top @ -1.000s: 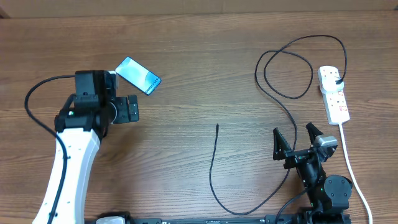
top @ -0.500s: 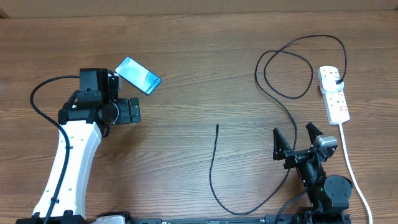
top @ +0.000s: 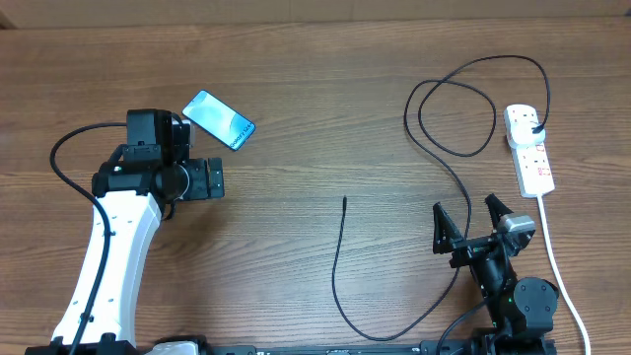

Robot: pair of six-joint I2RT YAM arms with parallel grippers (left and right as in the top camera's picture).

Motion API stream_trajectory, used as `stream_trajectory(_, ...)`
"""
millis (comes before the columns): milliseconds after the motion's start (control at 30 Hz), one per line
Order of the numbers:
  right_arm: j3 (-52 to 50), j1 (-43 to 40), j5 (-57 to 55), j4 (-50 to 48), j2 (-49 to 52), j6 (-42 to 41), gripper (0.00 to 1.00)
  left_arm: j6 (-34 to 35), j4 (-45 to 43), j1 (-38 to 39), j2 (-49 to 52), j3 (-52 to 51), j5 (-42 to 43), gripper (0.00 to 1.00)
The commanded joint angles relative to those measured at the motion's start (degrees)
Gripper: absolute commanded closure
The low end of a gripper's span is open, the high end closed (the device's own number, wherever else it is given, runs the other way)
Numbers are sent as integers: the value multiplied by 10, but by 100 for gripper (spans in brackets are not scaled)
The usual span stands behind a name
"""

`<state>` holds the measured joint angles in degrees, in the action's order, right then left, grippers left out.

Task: Plug charger to phone and switch on socket
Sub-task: 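Move the left gripper forward toward the phone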

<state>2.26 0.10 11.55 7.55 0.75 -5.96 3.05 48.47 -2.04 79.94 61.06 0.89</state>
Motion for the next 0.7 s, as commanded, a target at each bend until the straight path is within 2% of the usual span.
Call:
stream_trajectory(0,-3,2,-6,-2,-4,2,0,10,8,-6,3,20,6,0)
stream_trajectory(267,-3,2,-6,-2,-4,2,0,17,49,-6,39,60,7,0)
stream_trajectory(433,-3,2,-6,-2,-4,2,0,17,106,-6,125,132,6,0)
stream_trajectory(667,-3,2,-6,-2,-4,2,0,23,122,-6,194,164,6,0)
